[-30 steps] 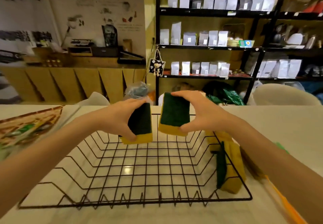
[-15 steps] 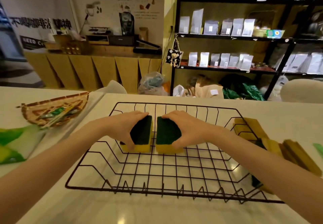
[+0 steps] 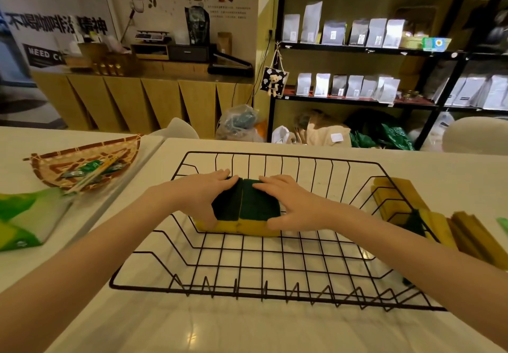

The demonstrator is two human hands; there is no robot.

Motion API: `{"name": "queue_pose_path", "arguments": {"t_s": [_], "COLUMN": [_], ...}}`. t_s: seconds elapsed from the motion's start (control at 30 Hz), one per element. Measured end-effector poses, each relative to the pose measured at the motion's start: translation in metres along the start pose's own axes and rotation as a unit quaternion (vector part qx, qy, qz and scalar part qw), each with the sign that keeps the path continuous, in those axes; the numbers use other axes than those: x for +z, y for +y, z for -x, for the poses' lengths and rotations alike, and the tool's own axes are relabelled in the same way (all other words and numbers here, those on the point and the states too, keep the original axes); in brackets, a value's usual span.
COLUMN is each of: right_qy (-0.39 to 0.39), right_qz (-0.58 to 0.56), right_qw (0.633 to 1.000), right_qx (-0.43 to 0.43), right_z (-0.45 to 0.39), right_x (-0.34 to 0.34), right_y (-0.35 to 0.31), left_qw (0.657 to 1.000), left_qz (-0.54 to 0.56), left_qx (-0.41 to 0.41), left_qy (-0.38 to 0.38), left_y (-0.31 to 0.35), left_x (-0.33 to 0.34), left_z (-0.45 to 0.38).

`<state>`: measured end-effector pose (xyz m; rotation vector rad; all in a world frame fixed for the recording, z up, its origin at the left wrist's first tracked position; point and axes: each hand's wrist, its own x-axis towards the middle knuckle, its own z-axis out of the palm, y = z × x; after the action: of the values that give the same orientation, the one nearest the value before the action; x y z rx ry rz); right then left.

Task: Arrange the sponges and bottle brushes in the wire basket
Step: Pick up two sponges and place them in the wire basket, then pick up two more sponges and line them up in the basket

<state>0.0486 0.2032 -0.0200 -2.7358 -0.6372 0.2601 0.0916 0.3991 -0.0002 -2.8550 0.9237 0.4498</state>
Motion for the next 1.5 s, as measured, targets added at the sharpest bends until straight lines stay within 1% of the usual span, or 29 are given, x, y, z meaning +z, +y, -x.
{"name": "queue_pose_path", "arguments": {"t_s": [0.2,0.33,0.47,0.53,0.7,0.8,0.97,1.1,1.23,1.37,1.5], "right_qy": [-0.038,-0.03,-0.01,0.007,0.035,0.061,0.128,0.167,0.19,0.17,0.151], "right_qz": [0.048,0.061,0.02,-0.006,-0.021,-0.022,-0.053,-0.062,-0.087,-0.11,-0.154], "right_qw": [0.998,0.998,1.0,1.0,0.999,0.997,0.983,0.97,0.958,0.956,0.955], "right_qx": [0.01,0.006,-0.006,0.0,0.028,0.052,0.119,0.163,0.195,0.21,0.205], "right_z": [-0.002,-0.001,0.008,0.017,0.05,0.08,0.136,0.178,0.21,0.23,0.238], "right_x": [-0.001,-0.005,-0.02,-0.031,-0.061,-0.078,-0.097,-0.102,-0.094,-0.077,-0.053], "right_y": [0.003,-0.002,-0.012,-0.013,0.0,0.013,0.043,0.066,0.085,0.099,0.106], "left_qw": [0.999,0.995,0.985,0.983,0.99,0.99,0.984,0.979,0.971,0.963,0.956], "left_qz": [-0.009,-0.029,-0.061,-0.062,-0.053,-0.037,-0.007,0.004,0.033,0.052,0.091], "left_qx": [-0.02,-0.044,-0.075,-0.074,-0.029,0.022,0.101,0.163,0.23,0.266,0.272], "left_qy": [-0.047,-0.088,-0.142,-0.158,-0.124,-0.134,-0.149,-0.123,-0.062,0.001,0.069], "left_y": [0.003,0.008,0.025,0.037,0.078,0.11,0.163,0.198,0.229,0.244,0.254], "left_x": [-0.003,-0.013,-0.035,-0.049,-0.081,-0.097,-0.118,-0.123,-0.121,-0.113,-0.1], "left_z": [-0.004,-0.005,-0.003,-0.001,0.0,-0.002,-0.013,-0.031,-0.049,-0.073,-0.095]}}
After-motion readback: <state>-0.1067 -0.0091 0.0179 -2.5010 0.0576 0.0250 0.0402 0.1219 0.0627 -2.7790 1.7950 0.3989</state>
